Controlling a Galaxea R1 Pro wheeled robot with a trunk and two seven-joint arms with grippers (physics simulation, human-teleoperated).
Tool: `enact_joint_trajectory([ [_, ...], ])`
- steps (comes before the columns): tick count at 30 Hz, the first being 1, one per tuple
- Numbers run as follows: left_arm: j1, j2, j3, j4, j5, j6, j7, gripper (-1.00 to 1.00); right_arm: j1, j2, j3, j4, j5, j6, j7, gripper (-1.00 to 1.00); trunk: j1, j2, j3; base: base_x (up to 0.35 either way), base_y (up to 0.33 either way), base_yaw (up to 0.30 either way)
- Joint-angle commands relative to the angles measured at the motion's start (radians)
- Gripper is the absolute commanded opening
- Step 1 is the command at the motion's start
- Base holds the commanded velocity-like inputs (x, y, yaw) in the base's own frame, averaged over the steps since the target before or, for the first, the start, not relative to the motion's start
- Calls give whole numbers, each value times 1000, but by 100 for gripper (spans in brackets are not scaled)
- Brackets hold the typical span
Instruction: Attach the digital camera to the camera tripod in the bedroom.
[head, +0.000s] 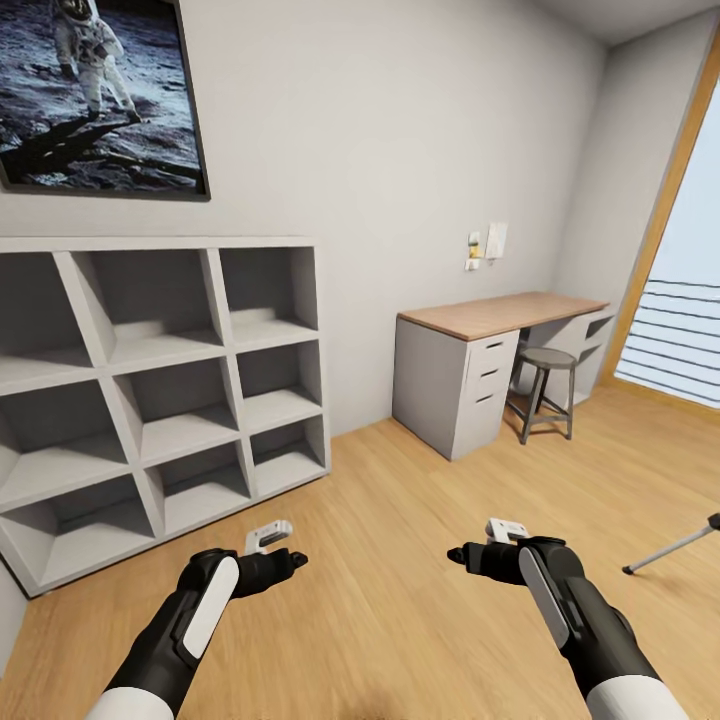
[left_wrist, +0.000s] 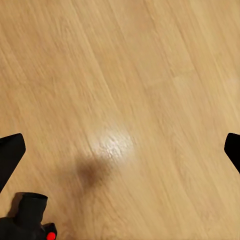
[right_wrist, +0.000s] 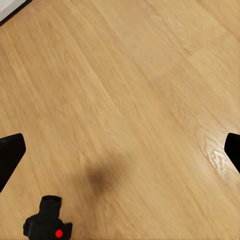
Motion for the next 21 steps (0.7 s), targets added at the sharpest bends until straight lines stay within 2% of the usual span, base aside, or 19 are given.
enact_joint_trajectory([
  [1, 0, 0, -1, 0, 11, 3, 10, 100, -1, 0, -2, -1, 6, 4, 8, 100, 4, -8, -4, 0, 0, 0],
  [21, -1, 1, 2, 0, 12, 2, 10, 100, -1, -2, -2, -13, -3, 15, 9, 100, 80, -148, -67, 0, 0, 0],
])
